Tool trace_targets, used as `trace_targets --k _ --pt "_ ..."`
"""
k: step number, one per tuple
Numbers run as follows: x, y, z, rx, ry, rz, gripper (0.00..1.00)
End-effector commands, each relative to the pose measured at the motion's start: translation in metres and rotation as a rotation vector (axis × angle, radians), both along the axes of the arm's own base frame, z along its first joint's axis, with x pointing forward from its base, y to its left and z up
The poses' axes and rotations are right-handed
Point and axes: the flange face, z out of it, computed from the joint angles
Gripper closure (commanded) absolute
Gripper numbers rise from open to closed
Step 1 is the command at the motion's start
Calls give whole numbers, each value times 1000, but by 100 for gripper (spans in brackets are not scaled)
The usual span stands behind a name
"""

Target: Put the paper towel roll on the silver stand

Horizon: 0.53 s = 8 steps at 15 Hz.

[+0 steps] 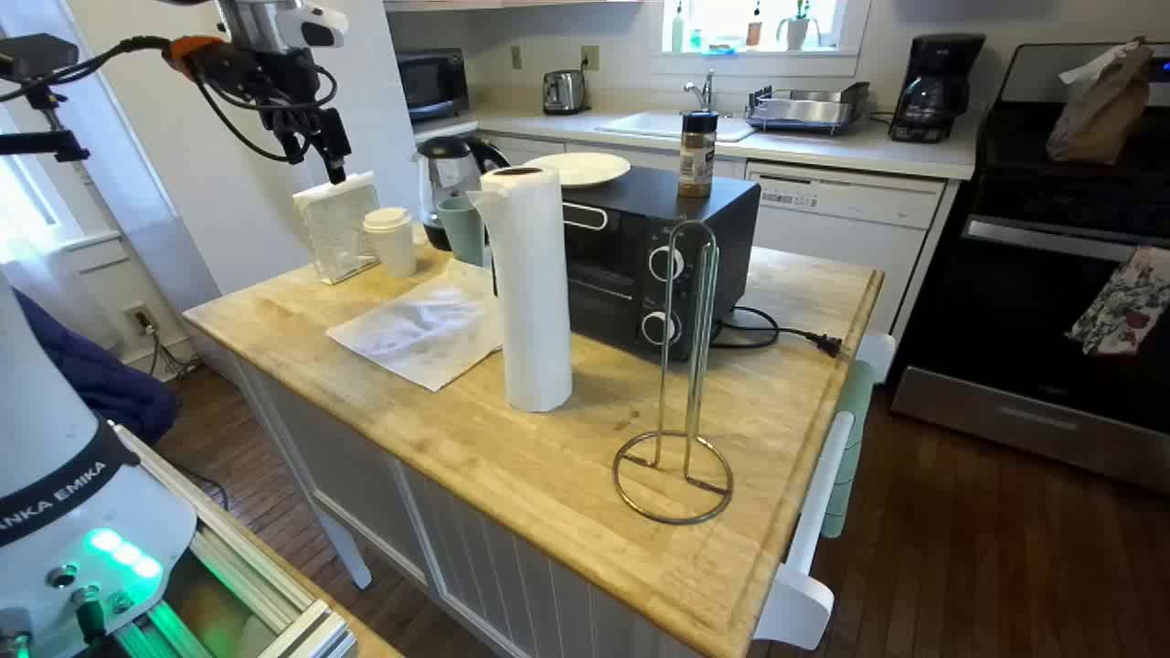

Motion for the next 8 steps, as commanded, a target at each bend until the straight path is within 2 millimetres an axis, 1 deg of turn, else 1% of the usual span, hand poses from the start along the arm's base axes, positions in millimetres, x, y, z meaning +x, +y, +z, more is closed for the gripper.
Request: trace_targets --k 1,7,8 --pt "0 0 1 0 1 0 0" --pt "0 0 1 0 1 0 0" --pt "4 -11 1 5 8 -37 0"
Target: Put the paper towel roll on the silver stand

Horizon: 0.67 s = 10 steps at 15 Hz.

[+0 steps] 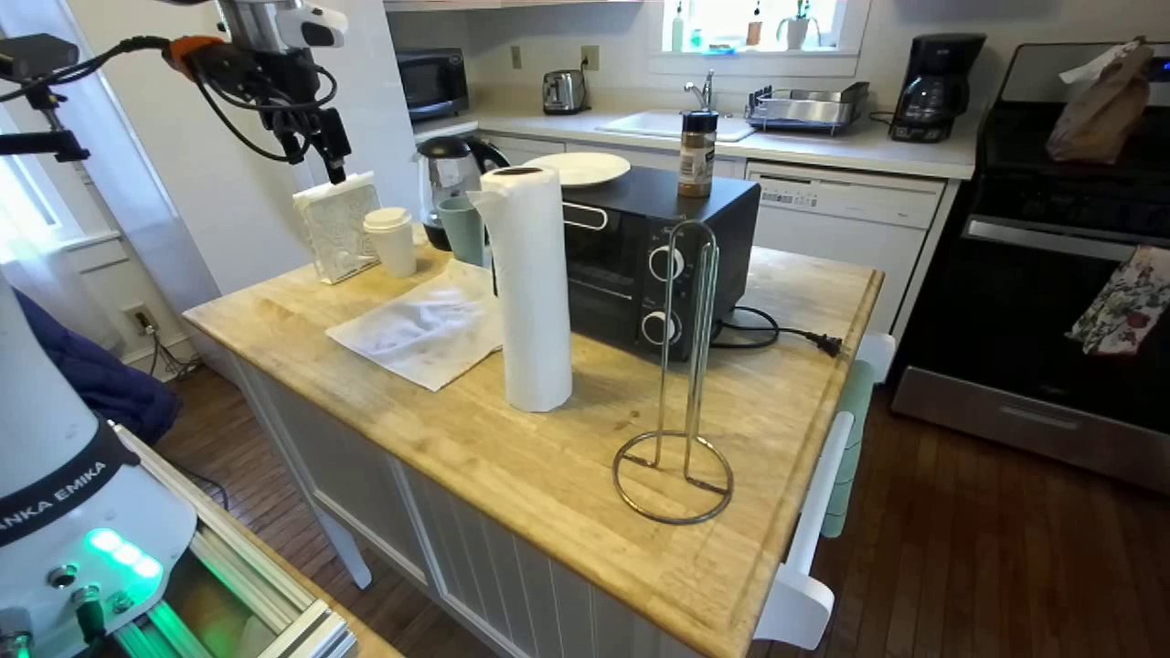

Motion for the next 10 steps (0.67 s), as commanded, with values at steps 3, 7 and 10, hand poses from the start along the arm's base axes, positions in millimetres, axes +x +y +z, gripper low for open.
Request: trace_targets --k 3,7,10 --pt "7 -49 5 -8 4 -152 0" --pt "7 -102 19 -29 -42 -298 0" --pt "4 -137 36 -72 -93 -378 0"
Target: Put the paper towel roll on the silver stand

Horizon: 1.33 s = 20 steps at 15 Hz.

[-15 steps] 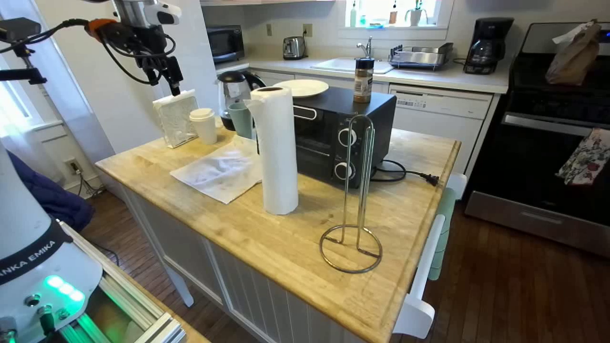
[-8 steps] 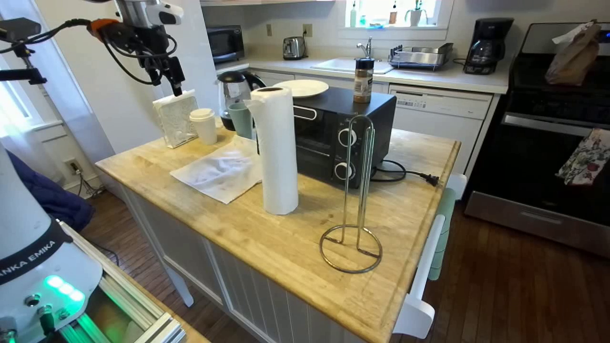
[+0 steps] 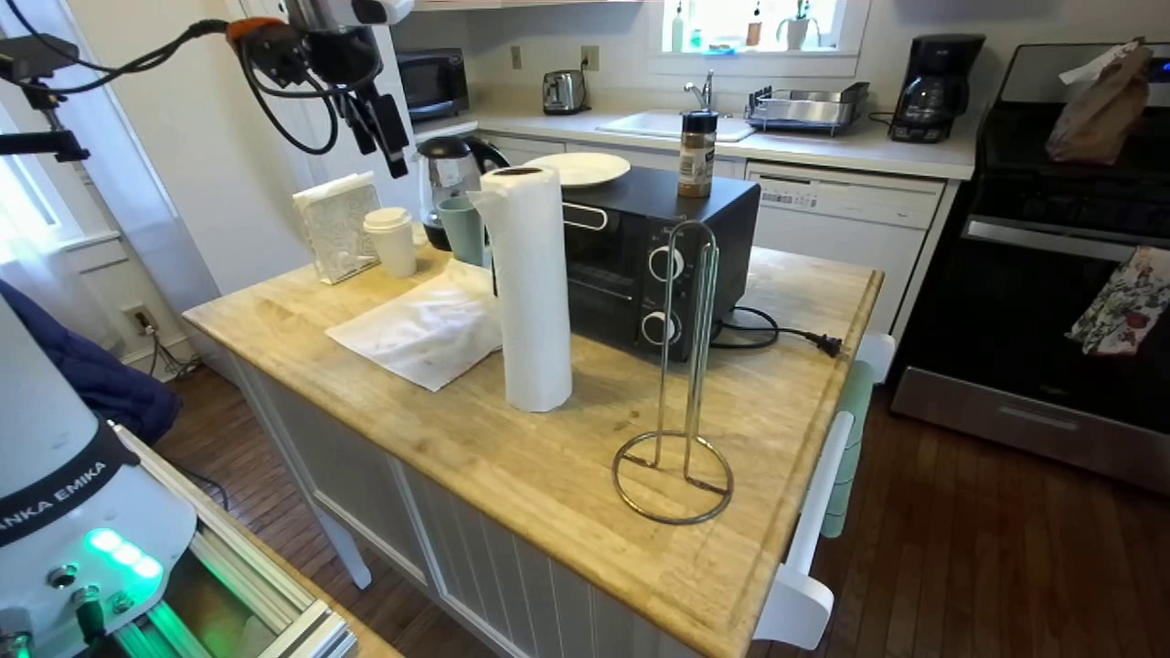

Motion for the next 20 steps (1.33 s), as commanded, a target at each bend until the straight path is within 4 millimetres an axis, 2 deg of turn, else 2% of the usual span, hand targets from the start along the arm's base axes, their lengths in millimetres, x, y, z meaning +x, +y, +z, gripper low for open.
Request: trace_targets --k 1,8,12,13,14,20 --pt "-11 -31 22 -72 -62 -87 0" --pt "-19 -83 42 -260 -21 -159 0" --pt "-20 -108 45 -278 36 -203 0" --pt "-20 -112 47 -276 32 -213 0" --pt "-23 -104 41 -260 17 -182 0" --pt "-24 -116 45 -262 21 -236 0"
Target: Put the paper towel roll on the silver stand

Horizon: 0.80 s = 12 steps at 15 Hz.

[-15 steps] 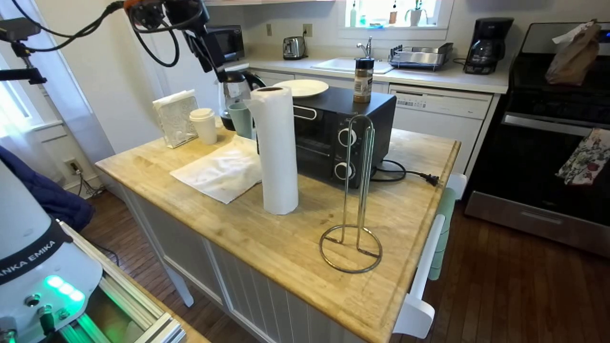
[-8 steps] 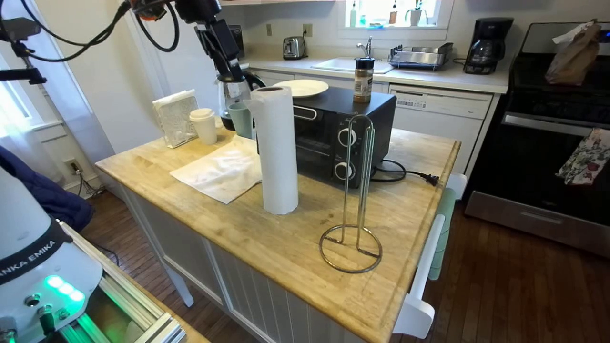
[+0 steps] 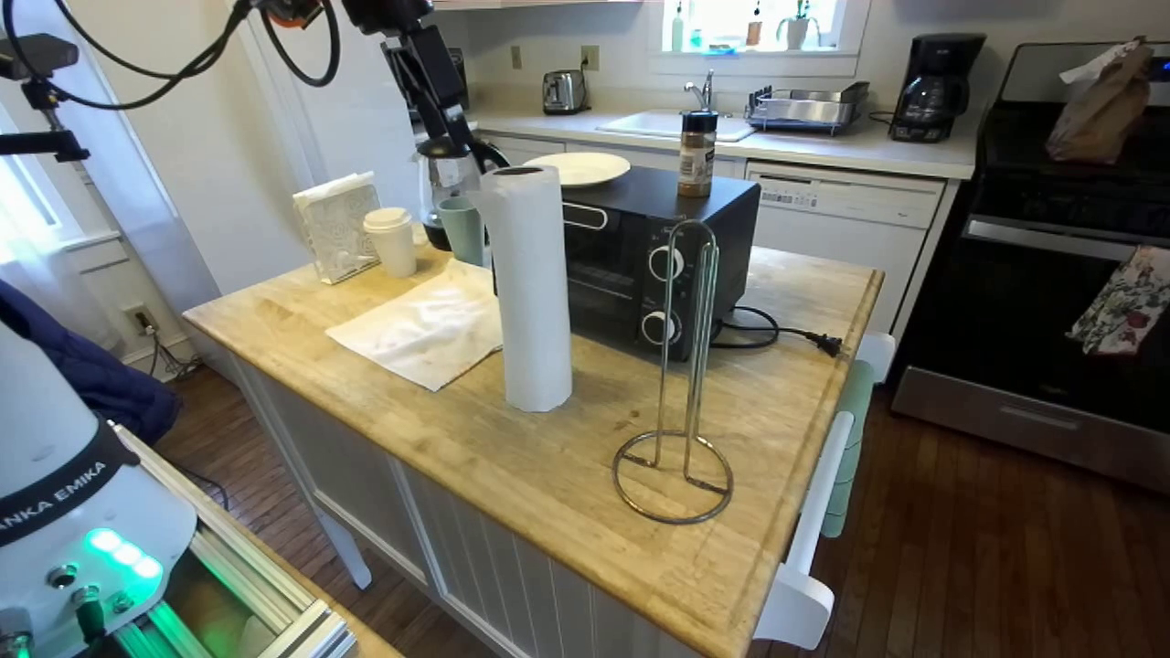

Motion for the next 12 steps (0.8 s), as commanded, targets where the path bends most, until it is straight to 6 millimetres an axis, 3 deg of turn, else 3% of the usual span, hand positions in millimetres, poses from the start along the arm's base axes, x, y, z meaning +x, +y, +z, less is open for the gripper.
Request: trace_targets --k 1,12 --pt "-2 -11 0 -15 -3 -49 0" --pt "8 -44 -10 40 -77 -105 0"
